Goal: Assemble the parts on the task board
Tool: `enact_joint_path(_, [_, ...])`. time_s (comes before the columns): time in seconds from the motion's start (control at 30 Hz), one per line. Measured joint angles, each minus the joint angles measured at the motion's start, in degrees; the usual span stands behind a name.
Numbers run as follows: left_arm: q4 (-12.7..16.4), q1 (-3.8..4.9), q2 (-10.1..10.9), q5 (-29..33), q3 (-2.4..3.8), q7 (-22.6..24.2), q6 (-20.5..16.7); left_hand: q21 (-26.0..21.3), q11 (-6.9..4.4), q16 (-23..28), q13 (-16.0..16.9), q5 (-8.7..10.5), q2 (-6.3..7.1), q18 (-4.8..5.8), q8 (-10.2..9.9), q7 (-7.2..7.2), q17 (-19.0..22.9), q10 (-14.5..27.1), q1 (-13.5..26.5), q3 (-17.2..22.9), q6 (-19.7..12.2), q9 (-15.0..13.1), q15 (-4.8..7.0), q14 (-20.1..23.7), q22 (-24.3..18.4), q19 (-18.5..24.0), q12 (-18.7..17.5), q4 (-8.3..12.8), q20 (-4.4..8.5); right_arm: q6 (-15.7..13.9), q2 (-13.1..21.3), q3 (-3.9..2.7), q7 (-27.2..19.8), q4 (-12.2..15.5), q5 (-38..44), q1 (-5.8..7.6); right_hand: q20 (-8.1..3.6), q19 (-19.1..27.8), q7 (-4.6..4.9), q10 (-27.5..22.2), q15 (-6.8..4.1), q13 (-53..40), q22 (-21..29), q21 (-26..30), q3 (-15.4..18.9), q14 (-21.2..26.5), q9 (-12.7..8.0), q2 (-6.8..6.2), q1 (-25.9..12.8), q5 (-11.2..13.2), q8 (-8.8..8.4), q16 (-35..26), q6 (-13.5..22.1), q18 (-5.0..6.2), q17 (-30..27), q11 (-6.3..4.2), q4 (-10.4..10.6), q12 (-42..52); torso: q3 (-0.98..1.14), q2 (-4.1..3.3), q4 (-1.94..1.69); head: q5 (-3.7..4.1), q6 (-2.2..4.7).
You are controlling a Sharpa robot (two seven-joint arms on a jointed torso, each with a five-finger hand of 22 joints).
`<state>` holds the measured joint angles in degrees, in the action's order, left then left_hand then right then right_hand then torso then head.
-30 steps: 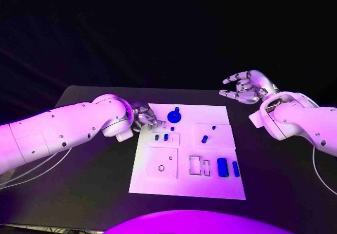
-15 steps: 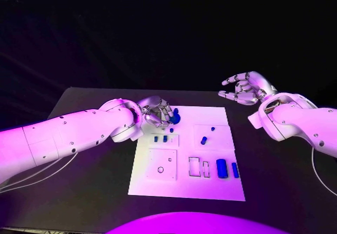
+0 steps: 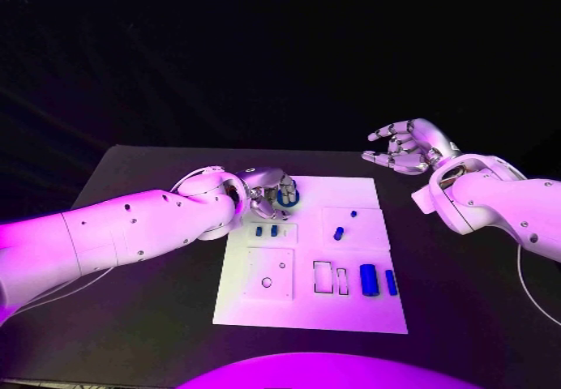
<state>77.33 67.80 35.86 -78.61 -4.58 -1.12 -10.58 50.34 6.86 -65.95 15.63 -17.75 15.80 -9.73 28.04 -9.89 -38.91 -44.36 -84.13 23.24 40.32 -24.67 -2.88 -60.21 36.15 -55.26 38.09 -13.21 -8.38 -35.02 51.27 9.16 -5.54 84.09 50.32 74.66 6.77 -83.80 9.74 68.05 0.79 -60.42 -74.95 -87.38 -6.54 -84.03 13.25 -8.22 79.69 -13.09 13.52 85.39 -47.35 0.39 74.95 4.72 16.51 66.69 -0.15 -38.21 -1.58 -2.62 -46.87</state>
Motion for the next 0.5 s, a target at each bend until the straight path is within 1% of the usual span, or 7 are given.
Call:
enact_joint_path(0.1, [-0.3,-0.05,-0.4,-2.4,-0.01,-0.1,0.9,0.4,0.00,-1.1,-0.5,0.00,0.00,0.00,0.0,0.24,-0.6,0.0,0.0,0.0,1.3,0.6,-0.21,-0.2,0.4,0.0,0.0,0.0,0.00,0.0,0.0,0.00,-0.1,0.0,0.0,0.00,-0.21,-0.2,0.00,0.0,0.00,0.2,0.0,0.3,-0.3,0.0,0.0,0.00,0.0,0.0,0.00,-0.3,0.0,0.00,0.0,0.00,0.0,-0.2,0.00,0.02,0.00,0.03,-0.05])
enact_joint_path(0.2, [-0.3,-0.11,-0.6,-4.1,-0.03,-0.4,1.7,0.8,0.00,-2.1,-0.9,0.00,0.00,0.00,0.0,0.51,-1.3,0.0,0.0,0.0,2.4,1.1,-0.05,-0.9,0.7,0.0,-0.3,0.0,0.00,0.0,0.0,0.00,-0.1,0.0,0.0,0.00,-0.21,-0.2,0.00,-0.2,0.00,0.5,0.0,0.3,-0.3,0.0,0.0,0.00,0.0,0.0,0.00,-0.3,0.0,0.00,0.0,0.16,0.0,-0.3,0.00,0.03,0.01,0.04,-0.08])
enact_joint_path(0.27, [-0.3,-0.14,-0.8,-5.0,-0.03,-0.6,2.3,1.5,-0.02,-3.8,-1.4,0.00,0.00,0.00,-0.7,0.62,-3.0,-0.7,0.0,0.0,3.3,1.9,0.03,-2.4,1.2,0.0,-0.3,0.0,0.00,0.0,0.0,0.00,-0.2,0.0,0.0,0.00,-0.21,-0.2,0.00,-0.4,0.00,0.8,0.0,0.3,-0.3,0.0,0.0,0.00,0.0,0.0,0.00,-0.3,0.0,0.00,0.0,0.00,0.0,-0.6,0.00,0.03,0.01,0.06,-0.09])
enact_joint_path(0.47, [-0.7,-0.18,-1.1,-7.1,-0.04,-1.5,4.0,2.0,-0.11,-4.9,-1.8,0.00,0.00,0.00,-0.9,0.57,-3.8,-0.9,0.0,0.1,3.3,2.6,0.02,-2.9,1.6,0.0,-0.3,-0.1,0.00,0.0,0.0,0.00,-0.3,0.1,-0.1,0.00,-0.21,-0.2,0.00,-0.6,0.00,1.1,0.0,0.3,-0.3,0.0,0.0,0.00,0.0,0.0,0.00,-0.3,0.0,0.00,0.0,0.19,0.0,-0.9,0.02,0.05,0.01,0.07,-0.16])
enact_joint_path(0.5, [-0.8,-0.19,-1.1,-7.3,-0.04,-1.6,4.2,2.0,-0.30,-5.1,-1.9,0.00,0.00,0.00,-0.9,0.58,-4.0,-1.1,0.0,0.2,3.6,2.7,0.13,-3.2,1.7,0.0,-0.3,-0.2,0.00,0.0,0.0,0.00,-0.3,0.1,-0.1,0.00,-0.21,-0.2,0.00,-0.6,0.01,1.1,0.0,0.3,-0.3,0.0,0.0,0.00,0.0,0.0,0.00,-0.3,0.0,0.00,0.0,0.19,0.0,-0.9,0.03,0.05,0.01,0.07,-0.16])
